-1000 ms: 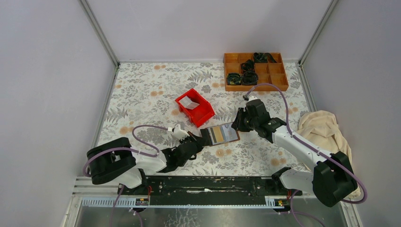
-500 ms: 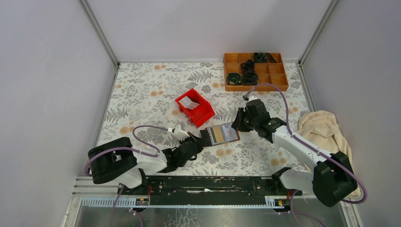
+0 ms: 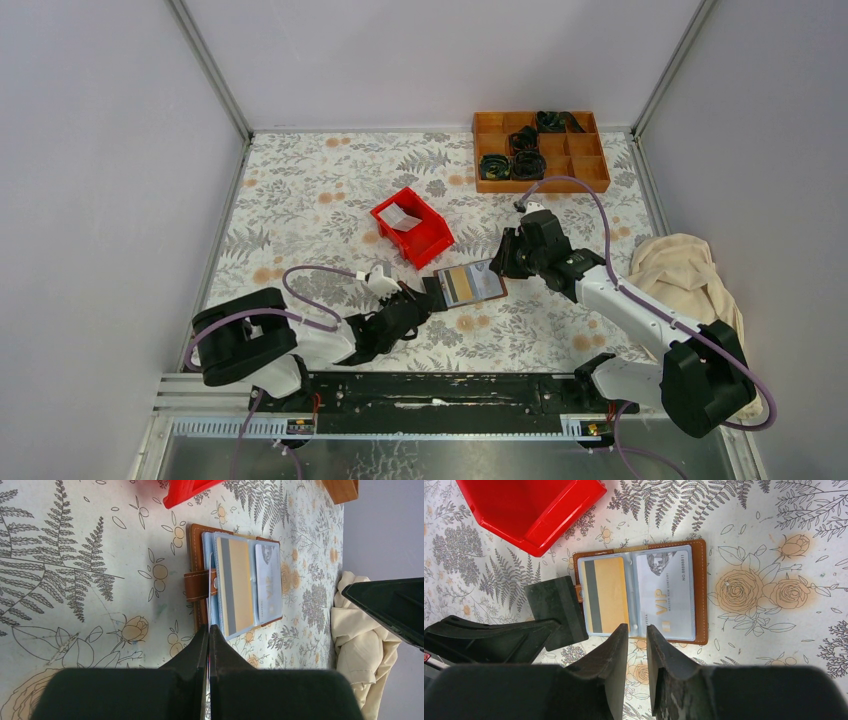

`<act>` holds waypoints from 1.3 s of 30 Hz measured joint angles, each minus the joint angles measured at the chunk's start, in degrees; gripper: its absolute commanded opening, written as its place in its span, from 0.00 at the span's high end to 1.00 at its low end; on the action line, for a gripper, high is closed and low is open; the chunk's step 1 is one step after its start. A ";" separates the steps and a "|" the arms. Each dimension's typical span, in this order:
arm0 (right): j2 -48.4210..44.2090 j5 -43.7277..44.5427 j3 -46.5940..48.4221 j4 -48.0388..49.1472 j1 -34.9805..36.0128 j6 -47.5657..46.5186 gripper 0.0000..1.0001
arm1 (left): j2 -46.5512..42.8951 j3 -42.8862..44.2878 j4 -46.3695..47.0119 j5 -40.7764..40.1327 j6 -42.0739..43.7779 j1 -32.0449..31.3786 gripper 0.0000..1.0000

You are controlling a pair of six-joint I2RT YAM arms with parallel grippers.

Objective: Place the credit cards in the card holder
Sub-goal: Turn over the card slot in the card holder.

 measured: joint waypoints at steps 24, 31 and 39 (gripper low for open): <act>-0.02 0.02 0.00 0.00 0.00 0.00 0.73 | 0.26 0.74 -0.13 0.46 -0.57 0.00 1.00; -0.02 0.02 0.00 0.00 0.00 0.00 0.73 | -0.20 0.96 -0.37 0.63 -1.14 0.00 1.00; -0.02 0.02 0.00 -0.02 -0.07 0.00 0.73 | -1.22 0.96 -1.68 1.22 -1.66 0.00 1.00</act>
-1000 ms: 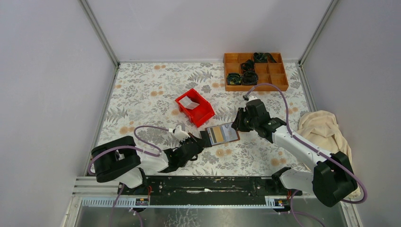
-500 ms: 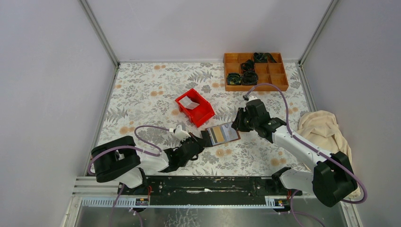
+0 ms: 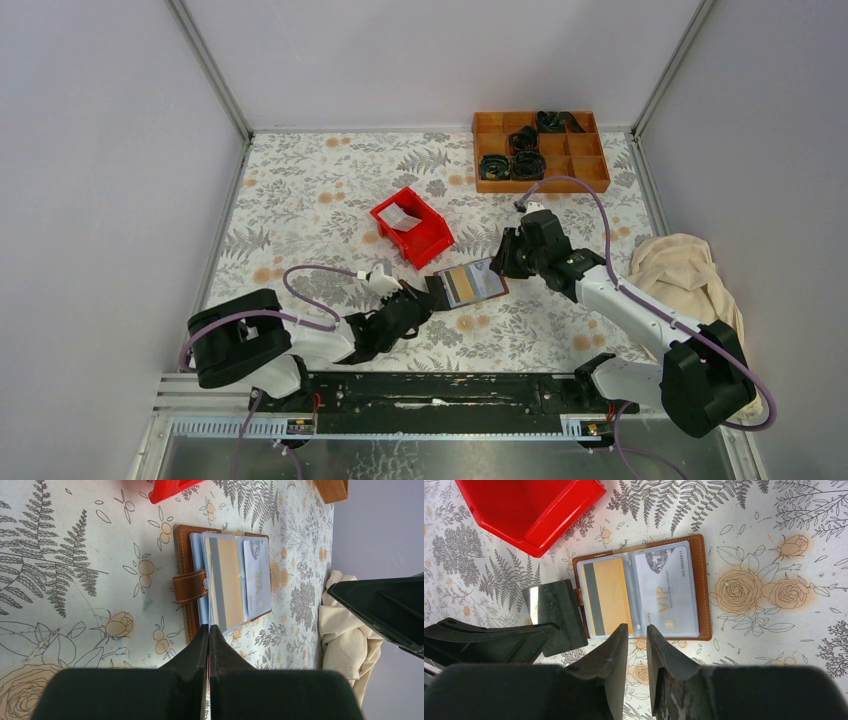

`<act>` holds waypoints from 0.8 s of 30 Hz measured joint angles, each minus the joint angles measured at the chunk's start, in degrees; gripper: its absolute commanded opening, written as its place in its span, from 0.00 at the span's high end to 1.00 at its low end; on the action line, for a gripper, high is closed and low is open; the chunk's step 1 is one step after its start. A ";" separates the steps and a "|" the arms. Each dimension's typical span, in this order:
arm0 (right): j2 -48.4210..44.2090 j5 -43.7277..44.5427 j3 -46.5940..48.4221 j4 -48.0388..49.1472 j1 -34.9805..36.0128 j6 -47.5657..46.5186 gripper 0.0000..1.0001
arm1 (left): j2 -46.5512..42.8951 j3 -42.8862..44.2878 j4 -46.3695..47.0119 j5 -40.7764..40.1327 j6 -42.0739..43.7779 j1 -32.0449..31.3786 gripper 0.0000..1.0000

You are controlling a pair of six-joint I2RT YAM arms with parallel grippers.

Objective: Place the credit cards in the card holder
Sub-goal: Turn over the card slot in the card holder.

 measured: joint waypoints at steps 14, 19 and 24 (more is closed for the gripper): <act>0.11 0.11 0.00 0.02 -0.17 0.00 0.75 | 1.20 0.02 0.31 0.02 -2.25 0.00 1.00; 1.46 1.36 0.00 0.04 -0.28 0.00 0.84 | 2.03 0.11 0.35 0.00 -2.54 0.00 1.00; 4.02 2.89 0.00 0.48 -1.38 0.04 0.91 | 2.12 0.22 0.35 0.00 -2.71 0.00 1.00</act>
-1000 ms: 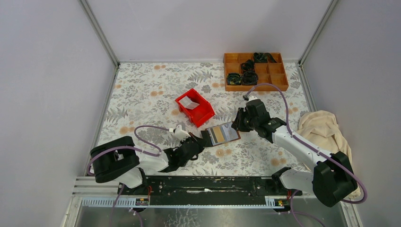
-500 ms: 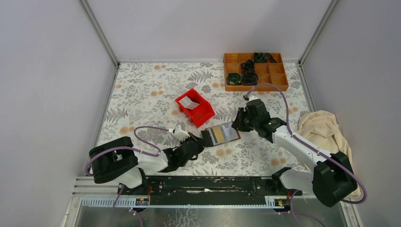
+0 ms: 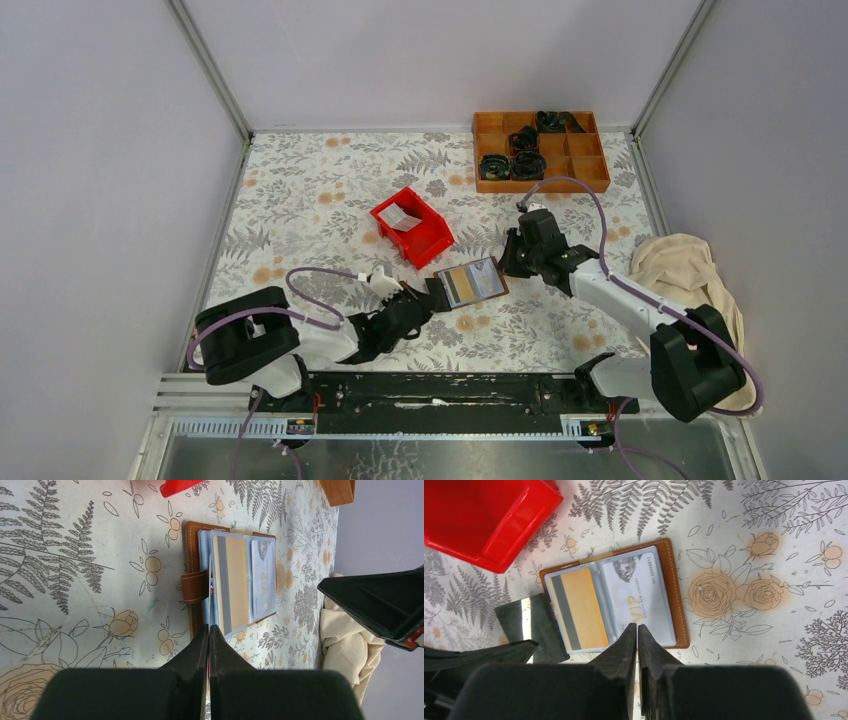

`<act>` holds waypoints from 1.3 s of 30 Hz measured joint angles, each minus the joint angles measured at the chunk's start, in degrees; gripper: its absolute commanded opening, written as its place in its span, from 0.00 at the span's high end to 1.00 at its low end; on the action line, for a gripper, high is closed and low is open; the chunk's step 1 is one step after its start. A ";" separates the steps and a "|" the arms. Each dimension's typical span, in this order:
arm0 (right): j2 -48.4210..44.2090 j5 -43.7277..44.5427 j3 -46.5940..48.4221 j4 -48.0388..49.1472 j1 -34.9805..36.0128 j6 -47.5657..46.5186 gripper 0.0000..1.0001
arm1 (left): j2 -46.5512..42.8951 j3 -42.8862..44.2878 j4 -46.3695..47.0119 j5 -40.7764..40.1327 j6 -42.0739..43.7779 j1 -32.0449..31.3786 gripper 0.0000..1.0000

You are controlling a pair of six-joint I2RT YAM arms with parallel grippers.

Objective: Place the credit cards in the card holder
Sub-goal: Turn over the card slot in the card holder.

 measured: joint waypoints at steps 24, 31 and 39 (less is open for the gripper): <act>12.44 1.60 -2.19 5.75 -5.25 0.81 0.96 | 3.04 1.64 1.73 -0.02 -0.79 0.00 1.00; 12.98 1.14 -2.38 7.48 -5.44 1.36 0.96 | 4.35 2.64 3.10 0.00 -0.66 0.00 1.00; 12.98 0.31 -3.30 9.70 -5.55 1.97 0.96 | 4.33 3.23 4.13 -0.02 -0.26 0.00 1.00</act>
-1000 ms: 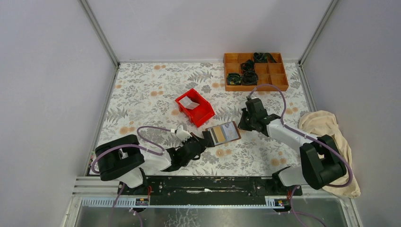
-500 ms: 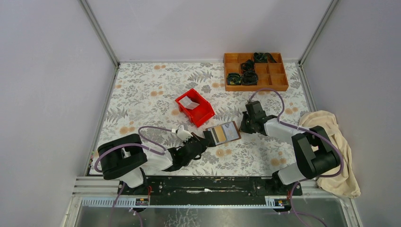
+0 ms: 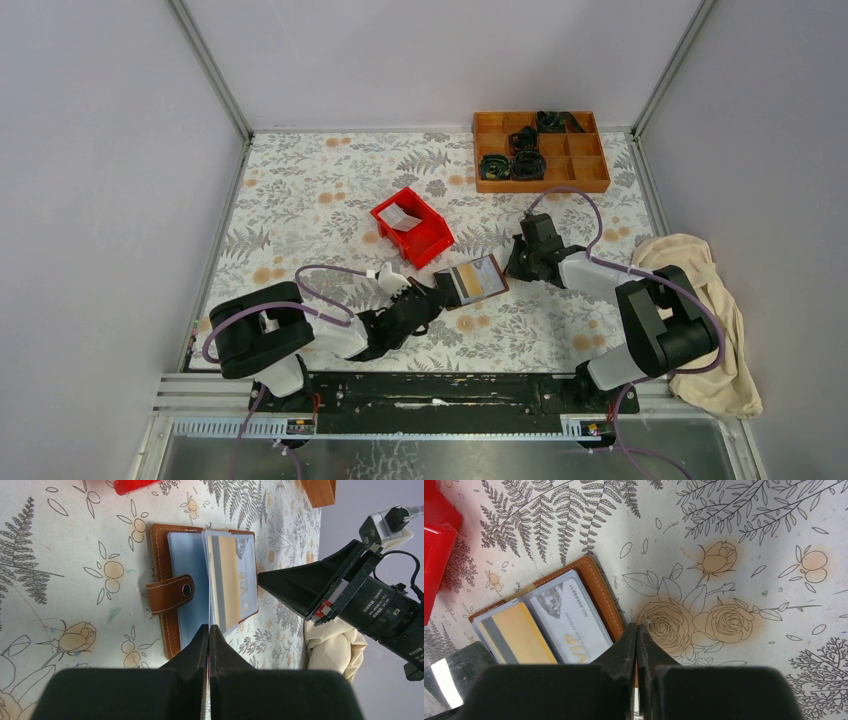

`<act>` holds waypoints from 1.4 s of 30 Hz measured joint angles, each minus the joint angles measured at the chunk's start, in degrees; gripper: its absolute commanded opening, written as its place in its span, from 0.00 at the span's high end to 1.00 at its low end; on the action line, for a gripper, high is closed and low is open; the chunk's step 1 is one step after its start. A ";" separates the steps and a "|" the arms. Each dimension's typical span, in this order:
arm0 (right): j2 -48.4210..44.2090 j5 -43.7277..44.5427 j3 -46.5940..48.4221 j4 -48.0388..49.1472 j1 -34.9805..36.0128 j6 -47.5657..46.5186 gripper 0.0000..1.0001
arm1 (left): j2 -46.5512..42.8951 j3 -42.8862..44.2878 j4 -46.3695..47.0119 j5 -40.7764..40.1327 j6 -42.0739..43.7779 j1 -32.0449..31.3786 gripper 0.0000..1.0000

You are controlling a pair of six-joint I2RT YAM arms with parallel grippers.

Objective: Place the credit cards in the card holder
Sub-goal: Turn over the card slot in the card holder.

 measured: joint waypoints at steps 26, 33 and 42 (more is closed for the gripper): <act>0.00 -2.14 -1.27 2.78 -0.07 1.97 0.97 | 2.69 9.35 2.10 0.44 6.43 -0.04 1.00; 0.00 -2.14 -1.31 2.80 -0.07 2.38 0.97 | 7.50 11.69 1.77 1.73 8.02 -0.02 1.00; -0.09 -1.75 -1.31 2.67 -0.07 2.73 0.97 | 11.34 13.81 1.40 3.61 8.66 0.59 1.00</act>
